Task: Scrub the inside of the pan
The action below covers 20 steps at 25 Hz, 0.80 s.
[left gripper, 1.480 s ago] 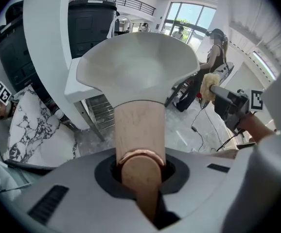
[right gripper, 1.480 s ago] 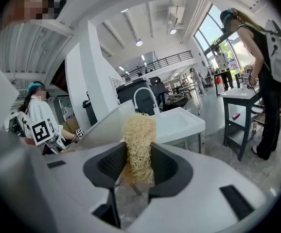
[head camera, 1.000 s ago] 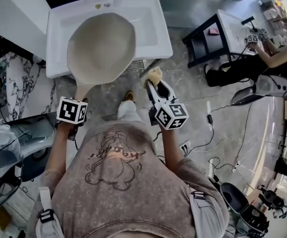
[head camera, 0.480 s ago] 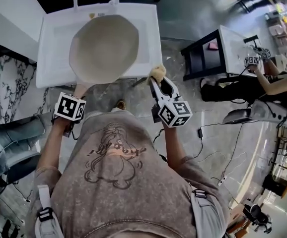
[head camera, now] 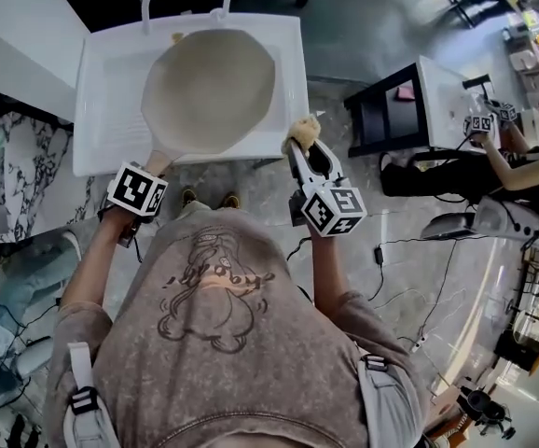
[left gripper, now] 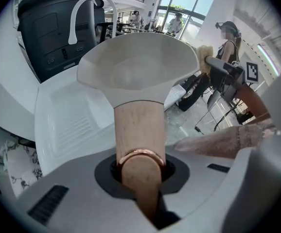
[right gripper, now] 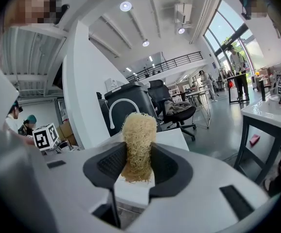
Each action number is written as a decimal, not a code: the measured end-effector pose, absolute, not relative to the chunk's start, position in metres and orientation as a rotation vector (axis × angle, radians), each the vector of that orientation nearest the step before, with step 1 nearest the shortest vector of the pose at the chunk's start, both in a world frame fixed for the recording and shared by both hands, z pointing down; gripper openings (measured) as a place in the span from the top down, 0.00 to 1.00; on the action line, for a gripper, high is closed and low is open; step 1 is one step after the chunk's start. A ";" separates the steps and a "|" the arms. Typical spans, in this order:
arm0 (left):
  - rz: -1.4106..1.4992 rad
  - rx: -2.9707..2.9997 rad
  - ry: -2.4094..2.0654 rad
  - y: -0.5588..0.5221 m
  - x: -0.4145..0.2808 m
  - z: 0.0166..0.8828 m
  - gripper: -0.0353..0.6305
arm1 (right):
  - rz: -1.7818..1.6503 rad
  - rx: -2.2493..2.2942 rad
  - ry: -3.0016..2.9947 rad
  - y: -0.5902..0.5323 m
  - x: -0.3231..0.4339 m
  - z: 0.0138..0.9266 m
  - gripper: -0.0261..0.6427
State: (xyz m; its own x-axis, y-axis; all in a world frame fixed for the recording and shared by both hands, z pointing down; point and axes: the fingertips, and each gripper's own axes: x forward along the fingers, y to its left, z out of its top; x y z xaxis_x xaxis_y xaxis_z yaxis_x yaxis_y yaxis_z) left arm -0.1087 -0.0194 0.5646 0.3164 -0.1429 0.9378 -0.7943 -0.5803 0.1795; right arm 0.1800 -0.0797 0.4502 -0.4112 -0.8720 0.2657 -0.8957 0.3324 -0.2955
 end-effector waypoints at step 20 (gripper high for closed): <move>1.527 2.034 -0.536 -0.038 -0.091 0.592 0.87 | 0.357 1.508 -2.648 -0.147 0.123 0.385 0.72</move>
